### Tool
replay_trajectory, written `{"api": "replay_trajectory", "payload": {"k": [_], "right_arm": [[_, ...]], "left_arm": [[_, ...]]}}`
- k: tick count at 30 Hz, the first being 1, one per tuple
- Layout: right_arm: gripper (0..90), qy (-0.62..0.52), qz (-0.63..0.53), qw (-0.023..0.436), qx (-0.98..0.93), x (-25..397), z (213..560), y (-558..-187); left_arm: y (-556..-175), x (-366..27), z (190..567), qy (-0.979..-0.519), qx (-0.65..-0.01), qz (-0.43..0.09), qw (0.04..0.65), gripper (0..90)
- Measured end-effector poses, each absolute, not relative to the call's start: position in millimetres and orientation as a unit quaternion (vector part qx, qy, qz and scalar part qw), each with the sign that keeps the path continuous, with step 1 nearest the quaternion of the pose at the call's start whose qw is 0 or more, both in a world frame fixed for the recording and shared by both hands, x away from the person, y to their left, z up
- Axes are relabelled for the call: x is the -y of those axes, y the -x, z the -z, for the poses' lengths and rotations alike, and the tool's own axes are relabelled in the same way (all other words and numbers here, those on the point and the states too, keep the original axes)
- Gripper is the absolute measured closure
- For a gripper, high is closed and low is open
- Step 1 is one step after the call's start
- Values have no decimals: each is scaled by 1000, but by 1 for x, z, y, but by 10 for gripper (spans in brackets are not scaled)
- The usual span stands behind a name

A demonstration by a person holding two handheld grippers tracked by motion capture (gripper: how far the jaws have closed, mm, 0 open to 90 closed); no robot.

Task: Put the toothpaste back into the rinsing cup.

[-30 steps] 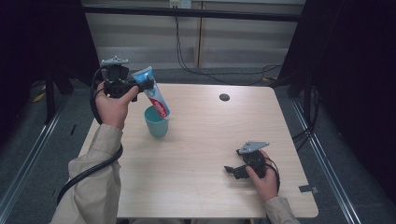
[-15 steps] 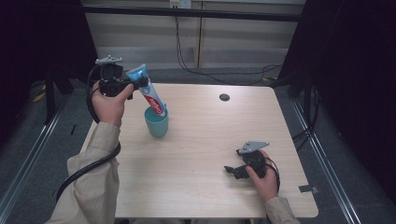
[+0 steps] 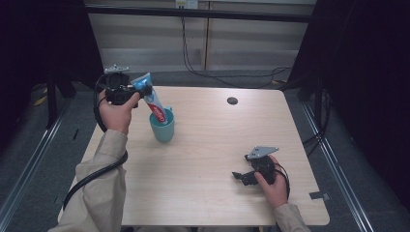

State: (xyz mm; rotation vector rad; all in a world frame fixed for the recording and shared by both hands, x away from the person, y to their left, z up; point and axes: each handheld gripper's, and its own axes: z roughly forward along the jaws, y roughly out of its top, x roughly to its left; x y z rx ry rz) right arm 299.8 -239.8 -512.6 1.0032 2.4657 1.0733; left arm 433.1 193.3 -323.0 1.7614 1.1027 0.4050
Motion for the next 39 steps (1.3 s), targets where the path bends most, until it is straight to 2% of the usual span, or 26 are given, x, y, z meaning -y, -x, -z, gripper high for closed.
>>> {"api": "replay_trajectory", "payload": {"k": [39], "right_arm": [[125,-346,-370,135,-852,240,512,-299]], "left_arm": [[-439,-181,371,-729,-474,-157,468,749]]}}
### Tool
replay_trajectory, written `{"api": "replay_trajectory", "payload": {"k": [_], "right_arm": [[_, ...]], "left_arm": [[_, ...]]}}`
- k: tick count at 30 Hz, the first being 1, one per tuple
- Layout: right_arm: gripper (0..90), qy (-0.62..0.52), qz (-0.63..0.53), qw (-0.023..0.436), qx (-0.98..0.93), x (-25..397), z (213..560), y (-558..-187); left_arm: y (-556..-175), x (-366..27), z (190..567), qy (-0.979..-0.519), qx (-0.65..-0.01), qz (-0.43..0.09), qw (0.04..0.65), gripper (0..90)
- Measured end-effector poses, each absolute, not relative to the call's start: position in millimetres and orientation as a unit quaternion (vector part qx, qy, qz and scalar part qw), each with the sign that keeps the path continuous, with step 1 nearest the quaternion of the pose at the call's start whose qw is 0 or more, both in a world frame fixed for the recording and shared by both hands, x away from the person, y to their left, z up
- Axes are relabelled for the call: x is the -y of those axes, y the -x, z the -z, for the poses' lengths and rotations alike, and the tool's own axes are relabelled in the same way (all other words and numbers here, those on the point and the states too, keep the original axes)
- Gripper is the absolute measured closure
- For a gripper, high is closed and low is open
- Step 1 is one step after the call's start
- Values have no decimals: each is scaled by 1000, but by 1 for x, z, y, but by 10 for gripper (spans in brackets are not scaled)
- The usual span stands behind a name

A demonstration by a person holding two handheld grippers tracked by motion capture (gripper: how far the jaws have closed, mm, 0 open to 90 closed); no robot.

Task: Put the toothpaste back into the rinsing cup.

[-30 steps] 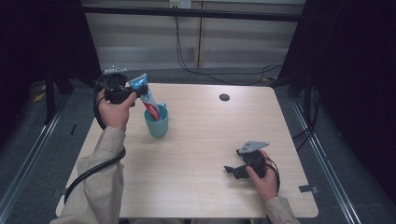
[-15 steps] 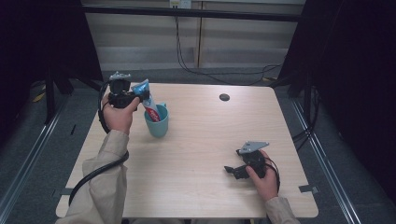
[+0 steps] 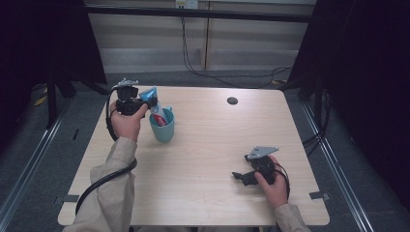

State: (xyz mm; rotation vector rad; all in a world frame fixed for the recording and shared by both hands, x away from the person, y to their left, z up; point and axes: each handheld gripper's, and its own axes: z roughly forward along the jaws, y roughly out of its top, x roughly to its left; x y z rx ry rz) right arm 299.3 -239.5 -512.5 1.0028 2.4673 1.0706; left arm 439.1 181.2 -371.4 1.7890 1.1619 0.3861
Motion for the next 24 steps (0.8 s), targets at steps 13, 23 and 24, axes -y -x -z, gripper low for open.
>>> {"api": "replay_trajectory", "payload": {"k": [13,23,24], "right_arm": [[125,-346,-370,134,-852,239,512,-299],[125,-345,-370,135,-852,239,512,-299],[125,-345,-370,135,-852,240,512,-299]], "left_arm": [[-439,-179,380,-727,-482,-151,465,748],[-439,-179,382,-725,-483,-153,466,744],[-439,-180,382,-724,-485,-152,466,742]]}}
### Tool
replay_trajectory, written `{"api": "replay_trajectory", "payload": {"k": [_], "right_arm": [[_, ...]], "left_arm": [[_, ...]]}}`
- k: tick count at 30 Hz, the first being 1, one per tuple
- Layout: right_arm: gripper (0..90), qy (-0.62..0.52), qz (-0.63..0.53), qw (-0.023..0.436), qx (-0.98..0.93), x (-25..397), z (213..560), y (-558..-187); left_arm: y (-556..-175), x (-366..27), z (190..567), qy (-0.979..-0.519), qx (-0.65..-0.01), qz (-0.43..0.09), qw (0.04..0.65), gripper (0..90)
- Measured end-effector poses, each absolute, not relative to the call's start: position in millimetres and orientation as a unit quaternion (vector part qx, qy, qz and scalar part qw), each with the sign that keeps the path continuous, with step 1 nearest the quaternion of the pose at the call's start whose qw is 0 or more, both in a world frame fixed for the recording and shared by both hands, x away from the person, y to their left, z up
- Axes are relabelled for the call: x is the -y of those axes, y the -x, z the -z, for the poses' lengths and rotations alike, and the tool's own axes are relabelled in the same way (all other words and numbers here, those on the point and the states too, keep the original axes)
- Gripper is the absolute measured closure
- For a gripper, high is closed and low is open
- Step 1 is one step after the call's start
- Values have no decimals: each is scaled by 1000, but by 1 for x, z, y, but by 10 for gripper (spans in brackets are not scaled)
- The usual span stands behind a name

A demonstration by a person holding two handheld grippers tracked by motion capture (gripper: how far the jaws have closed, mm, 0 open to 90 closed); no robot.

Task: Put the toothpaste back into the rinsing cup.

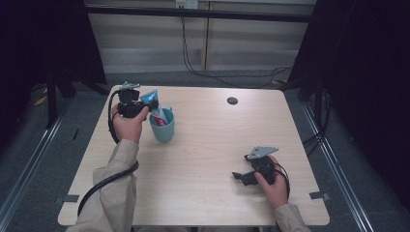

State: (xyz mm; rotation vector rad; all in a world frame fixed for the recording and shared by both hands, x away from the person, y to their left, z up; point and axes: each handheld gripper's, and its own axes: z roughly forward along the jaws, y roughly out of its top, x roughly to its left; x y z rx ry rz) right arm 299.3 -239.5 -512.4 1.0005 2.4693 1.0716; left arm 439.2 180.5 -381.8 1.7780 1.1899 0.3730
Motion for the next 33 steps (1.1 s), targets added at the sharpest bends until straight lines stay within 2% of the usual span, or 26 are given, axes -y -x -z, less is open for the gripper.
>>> {"api": "replay_trajectory", "payload": {"k": [33], "right_arm": [[125,-344,-371,133,-853,239,512,-299]], "left_arm": [[-437,-197,389,-713,-502,-185,453,668]]}}
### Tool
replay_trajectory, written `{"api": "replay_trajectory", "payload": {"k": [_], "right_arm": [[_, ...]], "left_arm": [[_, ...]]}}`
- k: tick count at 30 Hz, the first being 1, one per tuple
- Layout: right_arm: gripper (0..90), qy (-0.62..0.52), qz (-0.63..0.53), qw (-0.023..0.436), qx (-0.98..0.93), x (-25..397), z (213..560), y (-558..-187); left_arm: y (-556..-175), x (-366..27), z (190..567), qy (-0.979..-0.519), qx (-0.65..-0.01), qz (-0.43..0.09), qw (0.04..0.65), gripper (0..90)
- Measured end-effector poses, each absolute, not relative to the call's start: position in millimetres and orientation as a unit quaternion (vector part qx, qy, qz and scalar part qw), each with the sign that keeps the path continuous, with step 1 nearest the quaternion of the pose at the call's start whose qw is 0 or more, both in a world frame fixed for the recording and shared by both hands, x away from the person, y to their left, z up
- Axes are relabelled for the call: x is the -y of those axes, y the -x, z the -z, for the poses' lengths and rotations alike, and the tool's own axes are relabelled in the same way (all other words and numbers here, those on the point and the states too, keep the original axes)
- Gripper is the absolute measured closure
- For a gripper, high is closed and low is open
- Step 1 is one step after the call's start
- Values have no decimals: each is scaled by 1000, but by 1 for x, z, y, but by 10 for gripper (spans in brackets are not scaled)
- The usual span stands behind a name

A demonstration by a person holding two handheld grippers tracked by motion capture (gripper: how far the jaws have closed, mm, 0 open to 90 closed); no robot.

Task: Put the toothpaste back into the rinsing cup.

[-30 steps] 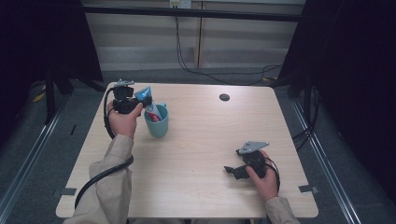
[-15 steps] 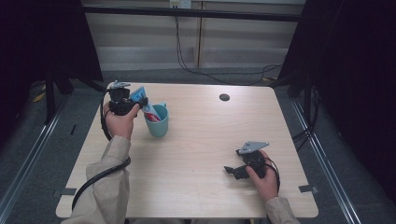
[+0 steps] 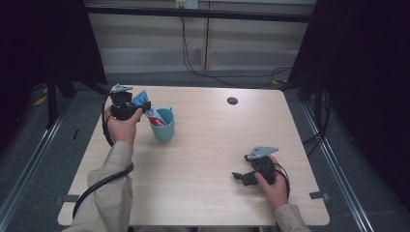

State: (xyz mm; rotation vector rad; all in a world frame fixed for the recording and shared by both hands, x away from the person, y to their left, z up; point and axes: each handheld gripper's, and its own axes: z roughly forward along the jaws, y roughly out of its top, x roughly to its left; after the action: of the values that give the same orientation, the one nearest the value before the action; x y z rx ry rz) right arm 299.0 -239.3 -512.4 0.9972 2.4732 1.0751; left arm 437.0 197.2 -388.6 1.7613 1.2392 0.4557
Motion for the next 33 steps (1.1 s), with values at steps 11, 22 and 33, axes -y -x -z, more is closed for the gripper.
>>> {"api": "replay_trajectory", "payload": {"k": [11,22,33], "right_arm": [[125,-342,-370,133,-854,239,512,-299],[125,-342,-370,133,-854,239,512,-299],[125,-342,-370,133,-853,239,512,-299]], "left_arm": [[-437,-198,393,-711,-506,-180,454,608],[-437,-199,395,-709,-520,-179,441,476],[-433,-205,397,-706,-530,-165,439,330]]}}
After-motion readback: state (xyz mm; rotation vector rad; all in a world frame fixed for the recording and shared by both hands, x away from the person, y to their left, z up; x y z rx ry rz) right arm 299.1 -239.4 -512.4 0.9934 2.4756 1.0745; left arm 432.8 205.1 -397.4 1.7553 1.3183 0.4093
